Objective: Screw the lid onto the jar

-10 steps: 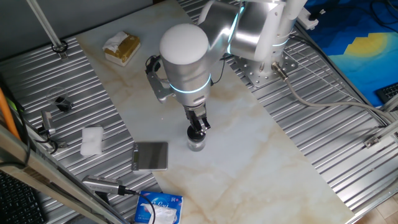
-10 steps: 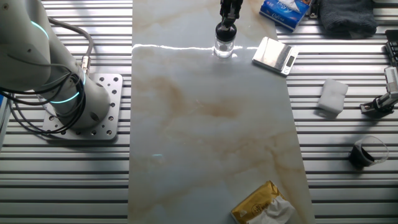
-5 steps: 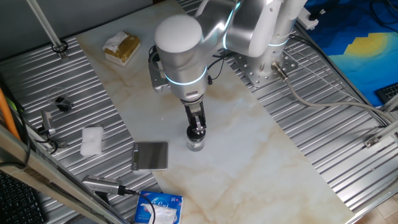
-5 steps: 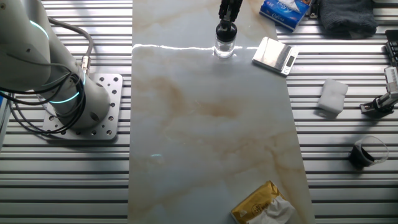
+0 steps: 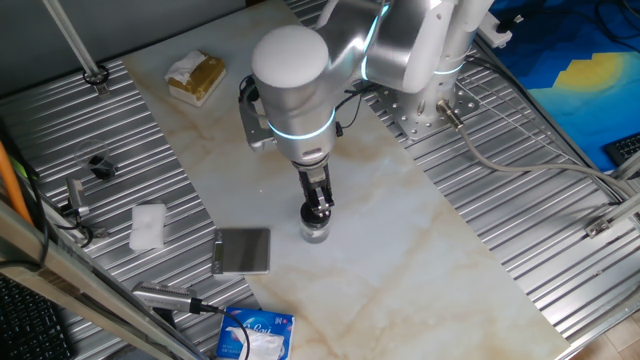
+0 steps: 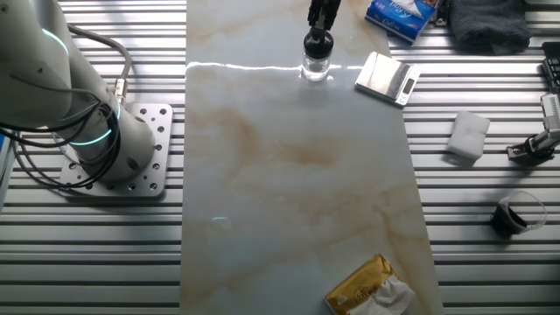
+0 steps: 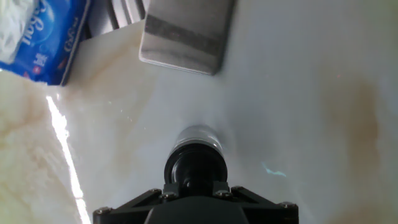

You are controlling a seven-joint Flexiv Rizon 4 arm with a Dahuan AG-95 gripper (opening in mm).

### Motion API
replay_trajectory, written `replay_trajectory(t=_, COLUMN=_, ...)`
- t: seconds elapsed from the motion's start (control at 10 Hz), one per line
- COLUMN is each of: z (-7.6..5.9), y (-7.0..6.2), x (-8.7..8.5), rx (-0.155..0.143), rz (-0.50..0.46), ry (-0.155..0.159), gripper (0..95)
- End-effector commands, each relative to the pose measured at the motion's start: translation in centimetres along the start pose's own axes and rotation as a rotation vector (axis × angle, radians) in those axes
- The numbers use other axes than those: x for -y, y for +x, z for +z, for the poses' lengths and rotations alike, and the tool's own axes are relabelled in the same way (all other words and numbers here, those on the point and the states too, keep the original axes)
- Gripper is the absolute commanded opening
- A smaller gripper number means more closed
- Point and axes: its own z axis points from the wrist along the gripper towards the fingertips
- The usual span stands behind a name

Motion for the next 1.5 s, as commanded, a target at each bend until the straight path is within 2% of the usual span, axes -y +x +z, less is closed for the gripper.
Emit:
replay_trajectory(t=0.1, z=-0.10, y=0.08, x=0.07, rx=0.024, rz=-0.251, ry=0.058, gripper=57.0)
replay_trajectory(t=0.3, z=-0.17, y=0.13, x=0.04, rx=0.059, rz=-0.346, ry=0.065, gripper=57.0)
replay_trajectory(t=0.4, z=-0.27, y=0.21, x=0.01, rx=0.059, rz=-0.371, ry=0.066, gripper=76.0)
replay_trajectory(t=0.5, z=-0.43, y=0.35, x=-0.08, rx=0.060, rz=-0.412, ry=0.080, gripper=76.0)
replay_trajectory(t=0.6, z=-0.47, y=0.39, x=-0.09, rx=0.059, rz=-0.423, ry=0.081, gripper=76.0)
replay_trajectory(t=0.7, z=-0.55, y=0.47, x=-0.13, rx=0.054, rz=-0.492, ry=0.112, gripper=76.0)
replay_trajectory(t=0.8, z=-0.56, y=0.48, x=-0.14, rx=0.053, rz=-0.519, ry=0.117, gripper=76.0)
replay_trajectory(t=1.5, z=-0.67, y=0.60, x=-0.19, rx=0.059, rz=-0.540, ry=0.122, gripper=76.0)
